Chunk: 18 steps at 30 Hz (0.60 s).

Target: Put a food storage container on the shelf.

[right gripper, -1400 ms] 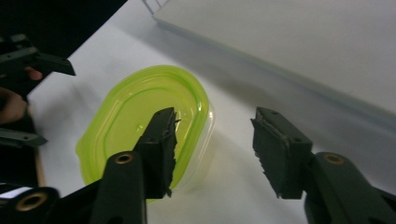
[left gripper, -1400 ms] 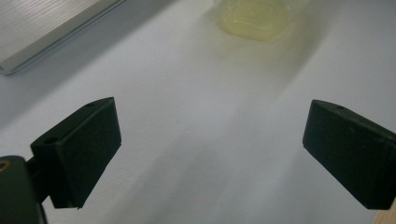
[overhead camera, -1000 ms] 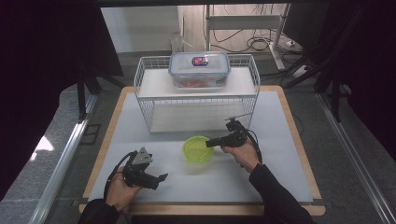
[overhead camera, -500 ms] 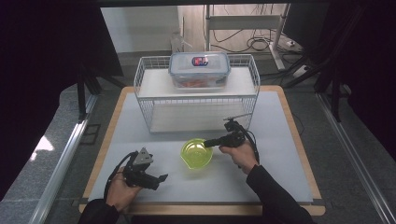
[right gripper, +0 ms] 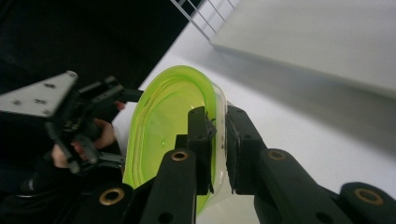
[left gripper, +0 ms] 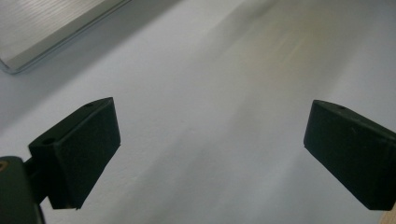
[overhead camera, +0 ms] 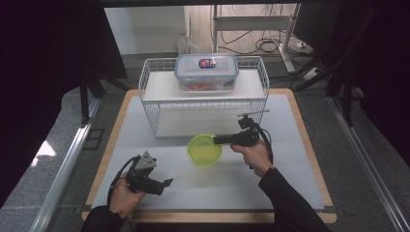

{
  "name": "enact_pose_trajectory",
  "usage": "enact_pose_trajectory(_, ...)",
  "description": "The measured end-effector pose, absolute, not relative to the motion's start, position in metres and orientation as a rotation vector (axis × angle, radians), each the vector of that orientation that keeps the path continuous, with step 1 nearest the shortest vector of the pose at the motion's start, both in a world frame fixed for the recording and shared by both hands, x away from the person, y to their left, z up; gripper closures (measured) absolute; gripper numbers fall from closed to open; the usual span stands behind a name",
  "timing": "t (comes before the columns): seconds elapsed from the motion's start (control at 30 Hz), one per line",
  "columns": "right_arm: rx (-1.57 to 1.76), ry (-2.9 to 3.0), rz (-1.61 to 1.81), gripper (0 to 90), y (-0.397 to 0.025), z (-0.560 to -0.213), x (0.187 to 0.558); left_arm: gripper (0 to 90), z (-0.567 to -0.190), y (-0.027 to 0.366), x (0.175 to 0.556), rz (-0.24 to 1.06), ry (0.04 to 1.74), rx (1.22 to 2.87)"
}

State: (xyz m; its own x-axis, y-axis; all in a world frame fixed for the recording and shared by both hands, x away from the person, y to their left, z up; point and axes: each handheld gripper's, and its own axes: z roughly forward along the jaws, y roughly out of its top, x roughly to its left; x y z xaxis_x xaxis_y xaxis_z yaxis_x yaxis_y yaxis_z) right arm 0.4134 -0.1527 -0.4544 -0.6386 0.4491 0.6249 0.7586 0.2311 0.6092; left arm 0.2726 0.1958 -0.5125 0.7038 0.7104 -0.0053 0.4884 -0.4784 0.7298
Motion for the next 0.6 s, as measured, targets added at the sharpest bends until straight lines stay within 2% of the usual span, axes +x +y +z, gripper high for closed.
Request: enact_pose_trajectory(0.6, -1.104, -2.125, -1.530, 81.8, -0.171, -0.400, 0.418, 3.3, -0.513, 0.196, 0.273, 0.393, 0.903, 2.182)
